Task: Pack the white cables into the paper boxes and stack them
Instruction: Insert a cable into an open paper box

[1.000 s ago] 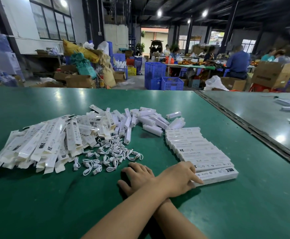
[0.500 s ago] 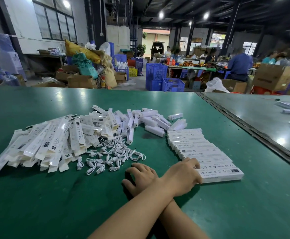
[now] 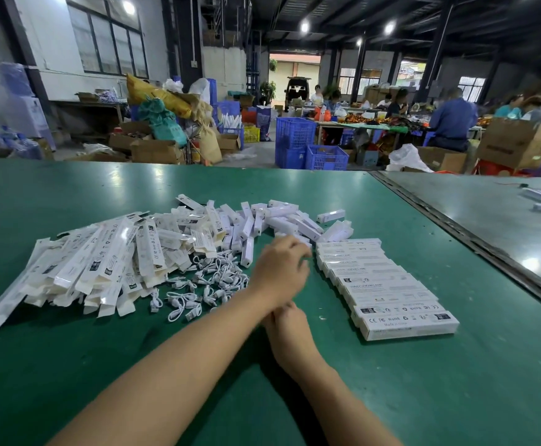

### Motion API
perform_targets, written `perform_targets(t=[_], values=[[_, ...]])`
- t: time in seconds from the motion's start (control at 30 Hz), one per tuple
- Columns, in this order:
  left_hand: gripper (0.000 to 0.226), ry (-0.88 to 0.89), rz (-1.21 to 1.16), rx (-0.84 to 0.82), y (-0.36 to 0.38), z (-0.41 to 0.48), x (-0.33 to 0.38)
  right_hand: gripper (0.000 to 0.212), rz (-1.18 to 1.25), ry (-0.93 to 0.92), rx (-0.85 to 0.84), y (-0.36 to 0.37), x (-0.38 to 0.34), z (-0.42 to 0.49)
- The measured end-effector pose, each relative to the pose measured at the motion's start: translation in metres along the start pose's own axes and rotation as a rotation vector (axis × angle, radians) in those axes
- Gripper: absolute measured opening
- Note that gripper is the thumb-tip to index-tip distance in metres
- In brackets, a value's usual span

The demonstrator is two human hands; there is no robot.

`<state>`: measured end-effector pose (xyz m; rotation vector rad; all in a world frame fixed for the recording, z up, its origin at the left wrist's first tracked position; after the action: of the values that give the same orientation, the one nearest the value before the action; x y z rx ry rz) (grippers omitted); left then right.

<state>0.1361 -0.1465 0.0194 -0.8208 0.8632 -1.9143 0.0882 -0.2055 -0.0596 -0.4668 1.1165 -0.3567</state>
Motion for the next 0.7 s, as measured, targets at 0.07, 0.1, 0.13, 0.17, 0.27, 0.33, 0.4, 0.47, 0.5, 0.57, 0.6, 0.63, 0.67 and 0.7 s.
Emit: perform_targets(t=[0.07, 0.1, 0.13, 0.17, 0.27, 0.33, 0.4, 0.47, 0.5, 0.57, 0.6, 0.63, 0.67, 0.7], values=[[0.029, -0.084, 0.234, -0.126, -0.004, 0.001, -0.041, 0.023, 0.022, 0.011, 0.029, 0.000, 0.000, 0.001], [0.033, -0.146, 0.361, -0.210, -0.006, -0.001, -0.063, 0.020, 0.015, 0.012, 0.024, 0.000, 0.000, 0.000], [0.035, -0.216, 0.476, -0.284, -0.009, -0.006, -0.084, 0.015, 0.009, 0.016, 0.012, 0.000, -0.003, 0.000], [0.038, -0.285, 0.572, -0.337, -0.014, -0.012, -0.104, 0.013, 0.033, 0.016, 0.006, 0.000, -0.004, 0.000], [0.050, -0.470, 0.720, -0.424, -0.032, -0.028, -0.150, 0.017, 0.178, 0.047, 0.021, -0.005, -0.006, -0.002], [0.061, -0.611, 0.719, -0.481, -0.043, -0.038, -0.173, 0.016, 0.291, 0.058, 0.037, -0.008, -0.006, -0.001], [0.061, -0.746, 0.637, -0.524, -0.049, -0.045, -0.189, 0.012, 0.335, 0.030, 0.037, -0.009, -0.006, -0.002], [0.058, -0.822, 0.533, -0.521, -0.050, -0.049, -0.196, 0.009, 0.366, 0.018, 0.028, -0.008, -0.005, -0.003], [0.055, -0.834, 0.495, -0.498, -0.049, -0.049, -0.196, 0.010, 0.375, 0.016, 0.022, -0.008, -0.004, -0.004], [0.041, -0.839, 0.447, -0.395, -0.047, -0.046, -0.195, 0.011, 0.397, 0.028, 0.014, -0.007, -0.003, -0.005], [0.033, -0.855, 0.419, -0.321, -0.046, -0.044, -0.194, 0.011, 0.415, 0.045, 0.022, -0.007, -0.002, -0.006], [0.024, -0.893, 0.371, -0.236, -0.047, -0.041, -0.192, 0.011, 0.440, 0.060, 0.038, -0.008, 0.000, -0.007], [0.018, -0.963, 0.290, -0.144, -0.048, -0.039, -0.190, 0.012, 0.469, 0.077, 0.055, -0.009, 0.001, -0.007], [0.015, -1.055, 0.187, -0.054, -0.049, -0.036, -0.188, 0.011, 0.494, 0.092, 0.072, -0.010, 0.001, -0.007]])
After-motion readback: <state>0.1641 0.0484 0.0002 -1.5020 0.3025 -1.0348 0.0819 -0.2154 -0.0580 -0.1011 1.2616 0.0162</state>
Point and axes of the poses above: each hand's wrist, its own z-axis towards the middle knuckle, its own y-axis out of the palm, x = y × z, the point moved 2 cm from there along z, towards the middle knuckle, and after that the axes turned 15 degrees about z, right-handed, at the moved point
